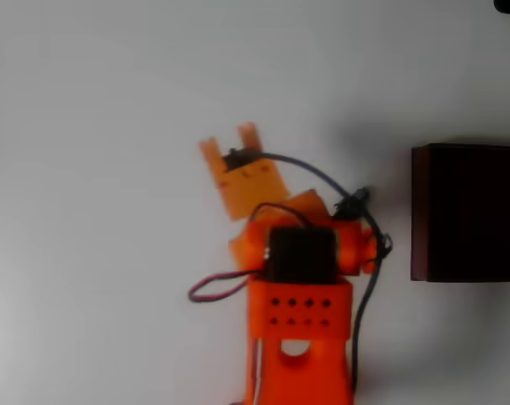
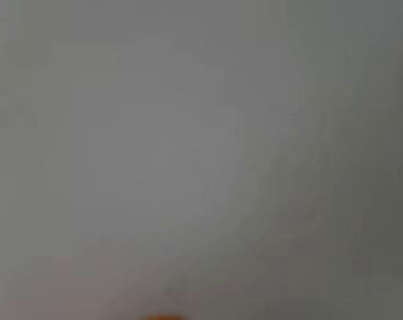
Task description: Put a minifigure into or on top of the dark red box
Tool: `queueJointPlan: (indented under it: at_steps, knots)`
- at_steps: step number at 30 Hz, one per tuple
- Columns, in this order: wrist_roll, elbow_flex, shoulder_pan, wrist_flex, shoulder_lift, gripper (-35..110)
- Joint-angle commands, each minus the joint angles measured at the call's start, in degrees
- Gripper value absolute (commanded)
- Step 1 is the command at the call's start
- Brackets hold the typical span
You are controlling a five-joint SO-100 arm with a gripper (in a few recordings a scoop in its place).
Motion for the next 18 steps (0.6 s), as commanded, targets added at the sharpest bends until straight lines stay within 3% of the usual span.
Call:
queueJointPlan:
  at_steps: [1, 11, 18]
  knots:
    - [11.07, -2.11, 7.38, 3.25, 0.62, 19]
    - [38.14, -8.09, 8.53, 6.24, -16.17, 20]
    - [45.35, -12.30, 9.84, 1.14, -19.95, 21]
